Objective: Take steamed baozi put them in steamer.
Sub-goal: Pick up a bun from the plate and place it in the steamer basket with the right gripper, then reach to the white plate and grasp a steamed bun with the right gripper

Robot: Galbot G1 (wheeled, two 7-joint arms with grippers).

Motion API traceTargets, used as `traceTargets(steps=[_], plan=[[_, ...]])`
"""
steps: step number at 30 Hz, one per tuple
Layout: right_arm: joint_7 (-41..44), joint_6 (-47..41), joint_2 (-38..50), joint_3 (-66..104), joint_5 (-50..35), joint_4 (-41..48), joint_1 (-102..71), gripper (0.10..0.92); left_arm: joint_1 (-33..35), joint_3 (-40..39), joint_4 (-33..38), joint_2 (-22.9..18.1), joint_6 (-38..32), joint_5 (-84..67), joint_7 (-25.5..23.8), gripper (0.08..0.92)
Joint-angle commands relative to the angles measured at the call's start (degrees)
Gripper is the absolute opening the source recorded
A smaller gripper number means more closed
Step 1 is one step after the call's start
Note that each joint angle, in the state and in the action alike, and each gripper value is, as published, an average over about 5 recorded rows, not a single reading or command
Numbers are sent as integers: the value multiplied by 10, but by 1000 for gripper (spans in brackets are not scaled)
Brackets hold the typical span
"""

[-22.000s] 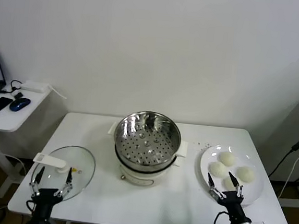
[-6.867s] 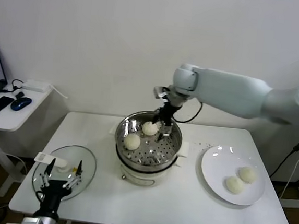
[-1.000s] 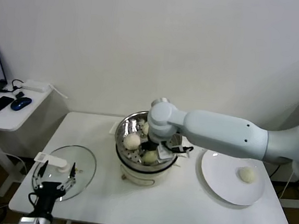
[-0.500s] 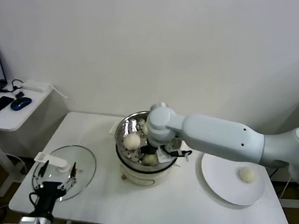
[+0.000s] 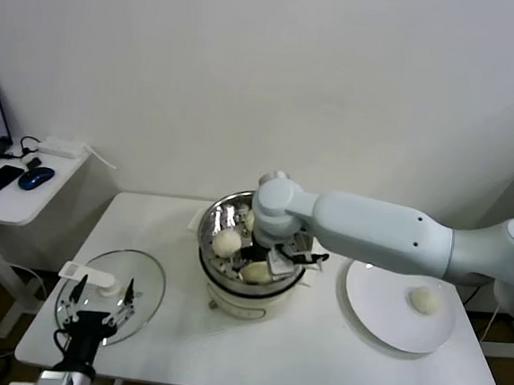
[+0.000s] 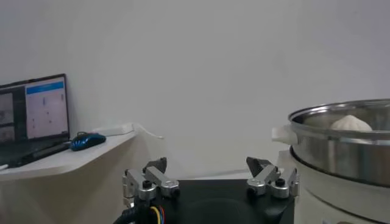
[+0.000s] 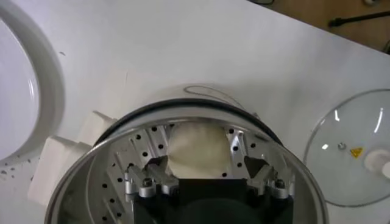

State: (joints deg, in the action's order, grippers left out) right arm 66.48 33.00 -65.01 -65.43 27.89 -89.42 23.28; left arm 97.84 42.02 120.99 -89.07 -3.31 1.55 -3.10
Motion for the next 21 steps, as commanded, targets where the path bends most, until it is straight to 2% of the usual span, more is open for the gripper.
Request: traceTargets(steps=[1,6,14,21], plan=[[13,3,6,6,-79,13,46,823,-1,-2,0,-1,2,3,0,823],[20,-26,30,-18,-168,28,113,823,-3,-2,2,1,3,3,0,823],[-6,-262,124,-180,-467,49,253,823,-8,-8,4,9,3,-1,-1,823],[-18,-404,226,-220,-661,96,271,823,-21,-24,-1,18,4,-1,-2,823]])
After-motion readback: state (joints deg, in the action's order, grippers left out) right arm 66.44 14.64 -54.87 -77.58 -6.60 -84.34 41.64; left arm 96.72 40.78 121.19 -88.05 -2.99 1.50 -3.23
